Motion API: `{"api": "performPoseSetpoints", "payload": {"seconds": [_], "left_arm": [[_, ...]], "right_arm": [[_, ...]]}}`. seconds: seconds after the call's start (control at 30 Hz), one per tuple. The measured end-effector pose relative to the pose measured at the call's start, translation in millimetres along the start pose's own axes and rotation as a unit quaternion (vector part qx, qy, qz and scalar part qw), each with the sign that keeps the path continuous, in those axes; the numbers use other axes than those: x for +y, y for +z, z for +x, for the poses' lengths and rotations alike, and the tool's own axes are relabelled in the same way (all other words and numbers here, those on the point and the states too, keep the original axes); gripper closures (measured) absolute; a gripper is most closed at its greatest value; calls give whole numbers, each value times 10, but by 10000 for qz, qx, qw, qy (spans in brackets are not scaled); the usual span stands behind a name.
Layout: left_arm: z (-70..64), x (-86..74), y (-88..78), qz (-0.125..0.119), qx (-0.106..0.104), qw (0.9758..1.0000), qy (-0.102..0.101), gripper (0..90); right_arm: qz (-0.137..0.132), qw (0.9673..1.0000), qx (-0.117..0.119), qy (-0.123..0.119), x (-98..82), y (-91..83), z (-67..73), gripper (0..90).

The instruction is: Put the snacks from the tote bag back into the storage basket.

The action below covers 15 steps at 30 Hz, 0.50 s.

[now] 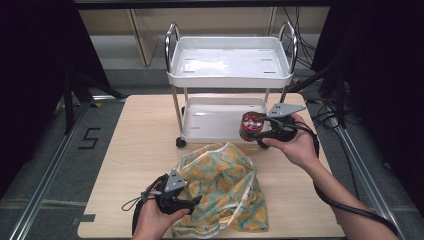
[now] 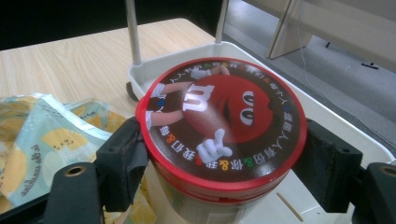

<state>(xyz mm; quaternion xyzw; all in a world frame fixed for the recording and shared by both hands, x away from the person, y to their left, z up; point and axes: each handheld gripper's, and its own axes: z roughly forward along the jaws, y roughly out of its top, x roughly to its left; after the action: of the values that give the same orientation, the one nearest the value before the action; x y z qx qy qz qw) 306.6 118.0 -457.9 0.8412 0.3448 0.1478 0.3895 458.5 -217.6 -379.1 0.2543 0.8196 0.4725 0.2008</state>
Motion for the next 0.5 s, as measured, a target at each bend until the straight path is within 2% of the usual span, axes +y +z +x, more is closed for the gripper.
{"api": "performPoseSetpoints", "payload": {"seconds": [0.07,0.1,0.17,0.3,0.33,0.37,0.4,0.43,0.47,0.5], "left_arm": [[-7,3,-2,-38,18,10000,3,263],[24,13,-19,57,-16,9996,261,263],[6,5,-12,24,-38,10000,76,263],[4,6,-4,-10,53,10000,56,263],[1,5,-2,-11,34,10000,16,263],[3,6,-6,-8,48,10000,47,263],[-2,3,-2,-35,-14,10000,-28,263],[4,5,-9,-8,-39,10000,28,263],[9,6,-15,19,-43,10000,59,263],[23,13,-18,9,-31,9998,189,263]], "right_arm": [[12,10000,-7,-44,-9,8,-20,264],[98,9999,36,11,-13,1,-12,263],[11,10000,-49,-54,-25,22,-24,264],[63,9999,-86,15,-46,36,-28,264],[134,9999,-39,18,-47,38,-33,264],[124,9999,-62,9,-50,45,-39,264],[85,9999,-101,-36,-50,53,-50,264],[128,9998,-96,85,-50,51,-38,263],[78,9999,-104,73,-52,65,-37,264],[128,9999,-80,69,-50,66,-40,264]]}}
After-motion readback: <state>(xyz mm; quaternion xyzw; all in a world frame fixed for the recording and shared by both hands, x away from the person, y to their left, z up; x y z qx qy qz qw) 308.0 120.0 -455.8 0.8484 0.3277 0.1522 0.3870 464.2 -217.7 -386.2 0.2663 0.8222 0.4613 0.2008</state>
